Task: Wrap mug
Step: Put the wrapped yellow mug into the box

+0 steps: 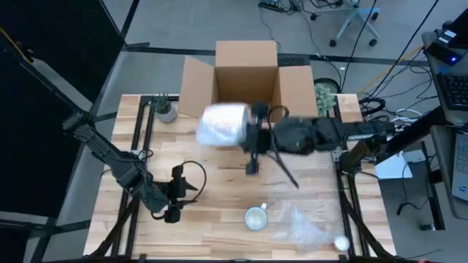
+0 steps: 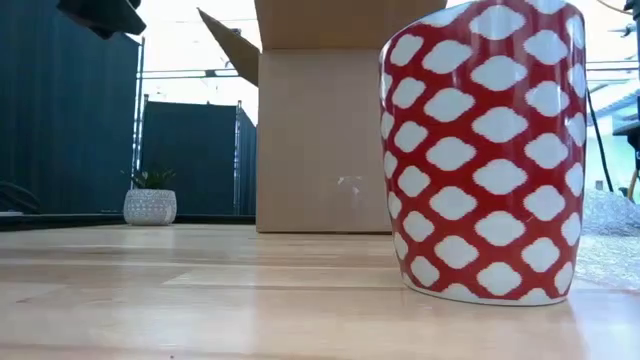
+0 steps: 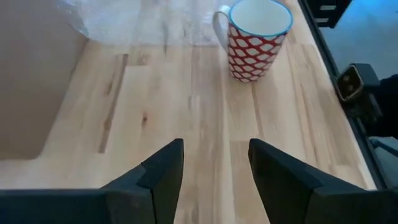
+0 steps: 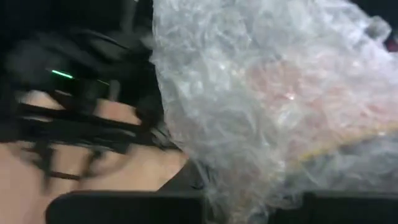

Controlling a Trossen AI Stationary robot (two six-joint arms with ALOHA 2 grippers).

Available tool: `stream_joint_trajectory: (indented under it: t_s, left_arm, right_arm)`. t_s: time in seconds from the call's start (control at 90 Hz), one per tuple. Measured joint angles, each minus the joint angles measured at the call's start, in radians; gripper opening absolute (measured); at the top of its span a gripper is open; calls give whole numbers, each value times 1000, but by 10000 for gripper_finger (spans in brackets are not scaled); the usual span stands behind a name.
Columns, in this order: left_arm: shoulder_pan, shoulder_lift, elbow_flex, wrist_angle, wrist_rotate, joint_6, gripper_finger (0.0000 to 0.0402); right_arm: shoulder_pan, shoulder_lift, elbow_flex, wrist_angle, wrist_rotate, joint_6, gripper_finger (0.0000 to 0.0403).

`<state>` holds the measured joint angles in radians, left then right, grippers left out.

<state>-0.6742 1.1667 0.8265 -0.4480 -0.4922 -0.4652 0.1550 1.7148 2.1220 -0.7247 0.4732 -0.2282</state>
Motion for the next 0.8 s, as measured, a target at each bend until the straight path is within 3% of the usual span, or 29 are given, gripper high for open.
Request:
stream_joint_trajectory:
  t_s: [0.189,0.367,0.544,0.8]
  left_arm:
    - [49,0,0,-5,-3,0,171]
    - [95,0,-34,30,-3,19,171]
    - [126,10,-96,121,6,20,171]
    - [126,10,-210,285,18,14,171]
  right_arm:
    - [-204,25,-2,-151,-19,60,15]
    - [-353,64,-38,-227,-180,131,15]
    - [-420,106,-144,-241,-321,189,15]
    - [-449,115,-281,-188,-334,246,15]
